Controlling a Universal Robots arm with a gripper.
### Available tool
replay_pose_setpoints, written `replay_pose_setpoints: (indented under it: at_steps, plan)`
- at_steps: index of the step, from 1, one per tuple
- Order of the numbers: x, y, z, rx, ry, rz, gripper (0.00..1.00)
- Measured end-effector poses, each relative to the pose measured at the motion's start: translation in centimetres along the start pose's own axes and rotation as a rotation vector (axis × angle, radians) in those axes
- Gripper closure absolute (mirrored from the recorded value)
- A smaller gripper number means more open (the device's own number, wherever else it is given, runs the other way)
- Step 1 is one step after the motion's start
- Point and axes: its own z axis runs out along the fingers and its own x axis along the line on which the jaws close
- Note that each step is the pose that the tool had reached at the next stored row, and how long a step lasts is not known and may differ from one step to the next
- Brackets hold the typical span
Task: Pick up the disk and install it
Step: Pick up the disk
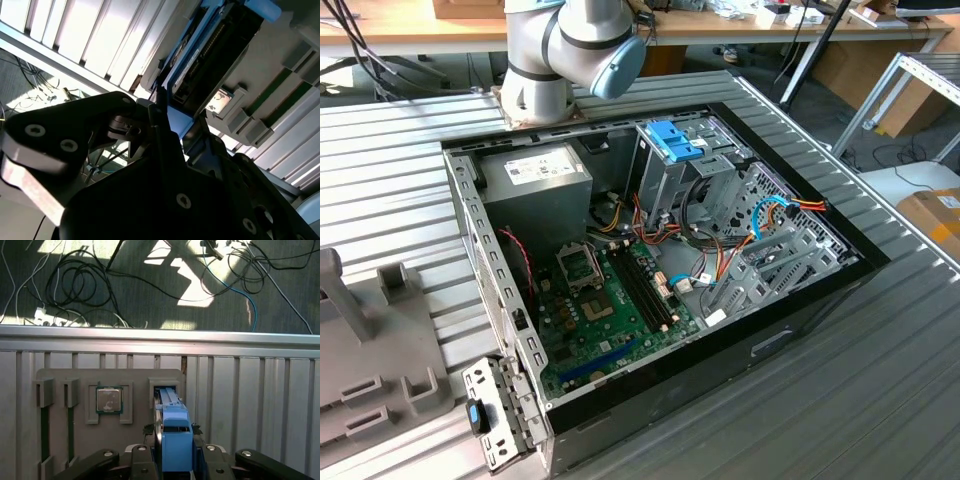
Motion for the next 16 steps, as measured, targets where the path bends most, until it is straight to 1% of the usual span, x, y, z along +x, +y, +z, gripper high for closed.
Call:
replay_pose_setpoints:
  at_steps: [1, 2, 4, 7, 16]
  plan:
    - [0.0, 0.0, -0.01, -0.0009, 0.0043, 0.0, 0.63]
    - [0.0, 0.0, 0.0, -0.0012, 0.0068, 0.0, 0.63]
    - [0.0, 0.01, 0.01, -0.0015, 0.0069, 0.0, 0.63]
    - [0.0, 0.01, 0.06, -0.001, -0.0046, 0.0, 0.63]
    - [0.01, 0.01, 0.07, -0.001, -0.0063, 0.0, 0.63]
